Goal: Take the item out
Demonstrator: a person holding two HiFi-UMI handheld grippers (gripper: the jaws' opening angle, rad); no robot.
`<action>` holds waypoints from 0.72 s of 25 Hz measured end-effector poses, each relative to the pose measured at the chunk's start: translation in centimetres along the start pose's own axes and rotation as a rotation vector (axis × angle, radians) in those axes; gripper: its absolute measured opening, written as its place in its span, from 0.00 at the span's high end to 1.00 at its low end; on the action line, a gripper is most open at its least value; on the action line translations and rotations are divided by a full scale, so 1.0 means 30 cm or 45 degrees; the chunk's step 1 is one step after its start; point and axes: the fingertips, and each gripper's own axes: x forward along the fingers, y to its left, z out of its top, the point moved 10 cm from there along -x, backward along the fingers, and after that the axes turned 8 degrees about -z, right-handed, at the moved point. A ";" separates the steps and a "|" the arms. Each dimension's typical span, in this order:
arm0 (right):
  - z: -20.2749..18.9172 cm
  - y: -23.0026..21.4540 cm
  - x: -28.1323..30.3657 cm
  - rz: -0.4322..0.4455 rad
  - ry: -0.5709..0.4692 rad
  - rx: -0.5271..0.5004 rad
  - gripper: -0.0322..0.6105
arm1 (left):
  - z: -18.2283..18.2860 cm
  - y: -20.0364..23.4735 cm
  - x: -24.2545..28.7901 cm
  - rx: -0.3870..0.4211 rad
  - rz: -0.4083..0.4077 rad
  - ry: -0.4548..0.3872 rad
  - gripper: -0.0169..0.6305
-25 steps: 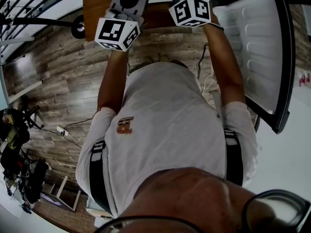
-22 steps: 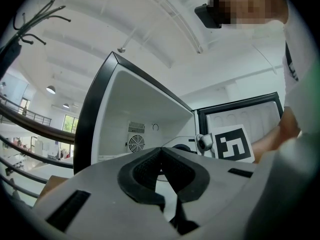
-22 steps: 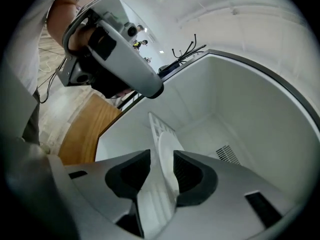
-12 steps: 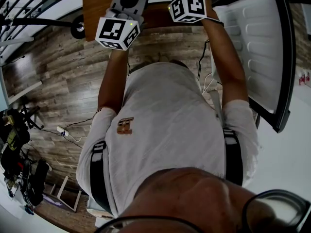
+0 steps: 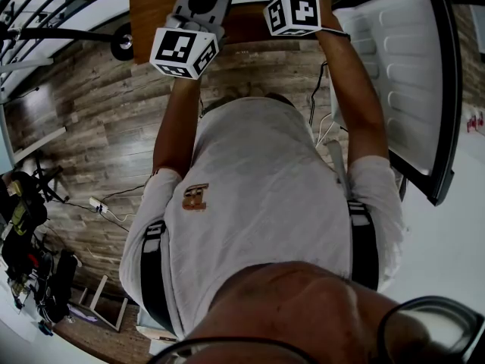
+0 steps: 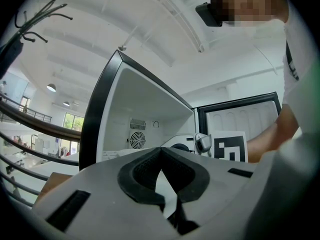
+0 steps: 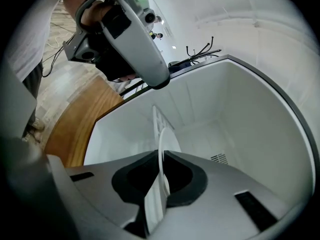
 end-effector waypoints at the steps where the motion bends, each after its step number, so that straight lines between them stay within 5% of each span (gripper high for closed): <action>1: 0.000 0.001 -0.001 -0.009 -0.001 -0.015 0.87 | 0.000 0.000 0.000 0.000 -0.001 0.001 0.95; 8: -0.002 0.028 -0.019 -0.092 -0.022 -0.167 0.89 | -0.003 -0.006 0.005 0.000 -0.009 0.005 0.95; 18: 0.009 0.045 -0.060 -0.122 -0.050 -0.178 0.89 | -0.003 -0.018 -0.001 0.006 -0.009 0.008 0.95</action>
